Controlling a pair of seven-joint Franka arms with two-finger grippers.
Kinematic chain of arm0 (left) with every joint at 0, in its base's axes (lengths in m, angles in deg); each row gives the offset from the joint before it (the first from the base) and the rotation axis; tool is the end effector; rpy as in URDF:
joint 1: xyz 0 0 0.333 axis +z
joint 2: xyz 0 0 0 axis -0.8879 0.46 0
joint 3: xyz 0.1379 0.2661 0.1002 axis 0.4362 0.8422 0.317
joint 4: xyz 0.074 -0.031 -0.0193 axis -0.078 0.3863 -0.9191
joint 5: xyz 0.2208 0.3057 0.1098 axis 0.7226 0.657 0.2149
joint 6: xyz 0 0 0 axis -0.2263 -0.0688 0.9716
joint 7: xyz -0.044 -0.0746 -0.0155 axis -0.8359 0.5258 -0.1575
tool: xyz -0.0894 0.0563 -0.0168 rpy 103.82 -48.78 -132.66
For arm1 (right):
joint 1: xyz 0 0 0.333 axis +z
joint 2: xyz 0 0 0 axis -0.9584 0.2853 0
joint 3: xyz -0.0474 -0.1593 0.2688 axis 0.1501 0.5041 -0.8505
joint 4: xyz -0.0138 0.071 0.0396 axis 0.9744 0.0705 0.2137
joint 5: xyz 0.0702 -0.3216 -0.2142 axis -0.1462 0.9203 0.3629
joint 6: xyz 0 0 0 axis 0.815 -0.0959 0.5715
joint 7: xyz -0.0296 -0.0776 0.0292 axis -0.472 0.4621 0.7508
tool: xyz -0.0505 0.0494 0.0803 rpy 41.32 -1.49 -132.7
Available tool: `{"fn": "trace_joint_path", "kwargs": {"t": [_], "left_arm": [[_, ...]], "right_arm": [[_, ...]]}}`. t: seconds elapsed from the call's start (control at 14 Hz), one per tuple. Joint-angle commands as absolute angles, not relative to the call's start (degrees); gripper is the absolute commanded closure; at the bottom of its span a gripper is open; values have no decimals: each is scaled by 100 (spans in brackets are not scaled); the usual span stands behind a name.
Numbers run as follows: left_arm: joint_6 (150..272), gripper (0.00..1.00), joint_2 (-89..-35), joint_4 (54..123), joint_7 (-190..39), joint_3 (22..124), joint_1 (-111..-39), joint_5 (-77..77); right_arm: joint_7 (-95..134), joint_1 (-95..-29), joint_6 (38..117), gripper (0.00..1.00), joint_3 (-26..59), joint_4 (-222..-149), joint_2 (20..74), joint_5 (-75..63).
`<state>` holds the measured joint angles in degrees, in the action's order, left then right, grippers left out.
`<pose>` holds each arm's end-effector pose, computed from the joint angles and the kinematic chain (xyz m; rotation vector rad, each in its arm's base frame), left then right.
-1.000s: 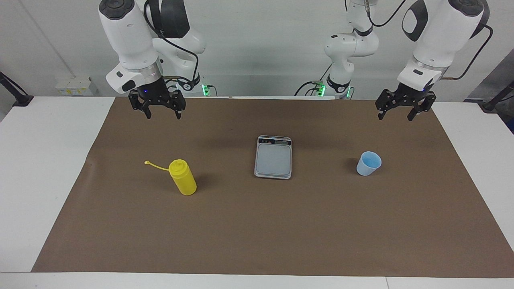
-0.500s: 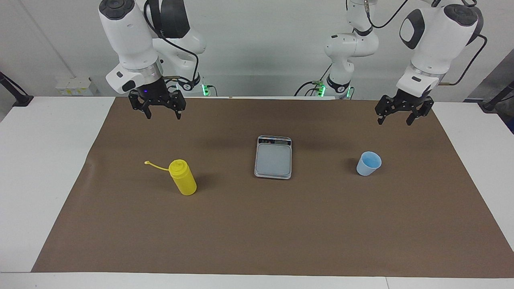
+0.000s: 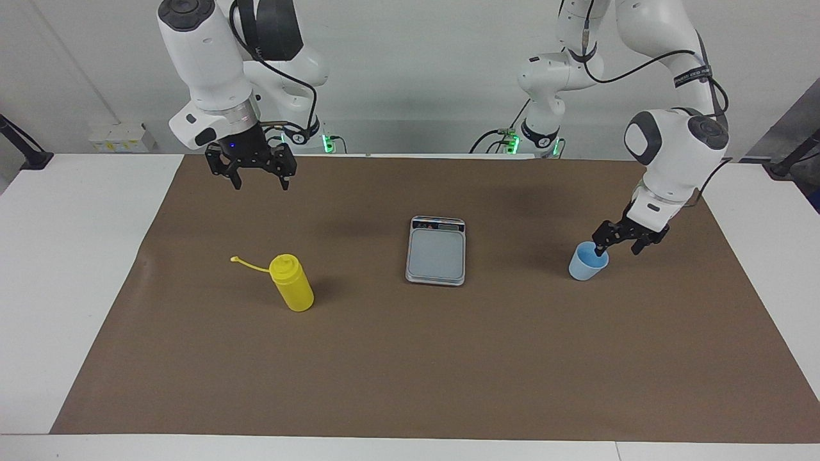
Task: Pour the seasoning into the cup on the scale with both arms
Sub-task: 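Grasp the light-blue cup with the left gripper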
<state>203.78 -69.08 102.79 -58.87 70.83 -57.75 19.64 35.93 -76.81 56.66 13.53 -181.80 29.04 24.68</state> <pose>0.5529 -0.0025 0.3894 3.0532 0.0707 0.1358 0.5421 0.0689 0.5815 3.1306 -0.0280 -0.0037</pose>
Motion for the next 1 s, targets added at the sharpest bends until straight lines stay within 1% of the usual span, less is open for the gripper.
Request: {"fn": "trace_joint_path", "kwargs": {"t": [0.0, 0.36, 0.43, 0.5, 0.57, 0.64, 0.93], "left_arm": [[20764, 0, -7082, 10702, -5938, 7052, -5734, 1812], [21125, 0, -6897, 10905, -5964, 7061, -5682, 1812], [21143, 10, -6897, 10931, -5973, 7061, -5690, 1812], [21143, 48, -6880, 10931, -5999, 7061, -5708, 1812], [21143, 76, -6871, 10931, -5999, 7061, -5708, 1812], [21143, 100, -6871, 10931, -5991, 7061, -5734, 1812], [21108, 100, -6862, 10870, -5991, 7052, -5769, 1812]], "right_arm": [[3585, -7738, 5718, 0, 1334, -18315, 2769, 2369], [3576, -7738, 5718, 0, 1334, -18315, 2769, 2369], [3585, -7738, 5718, 0, 1334, -18315, 2769, 2369], [3585, -7738, 5718, 0, 1334, -18315, 2760, 2369], [3585, -7738, 5718, 0, 1334, -18315, 2769, 2369], [3576, -7738, 5718, 0, 1334, -18315, 2769, 2378], [3567, -7729, 5718, 0, 1334, -18315, 2760, 2369]]}}
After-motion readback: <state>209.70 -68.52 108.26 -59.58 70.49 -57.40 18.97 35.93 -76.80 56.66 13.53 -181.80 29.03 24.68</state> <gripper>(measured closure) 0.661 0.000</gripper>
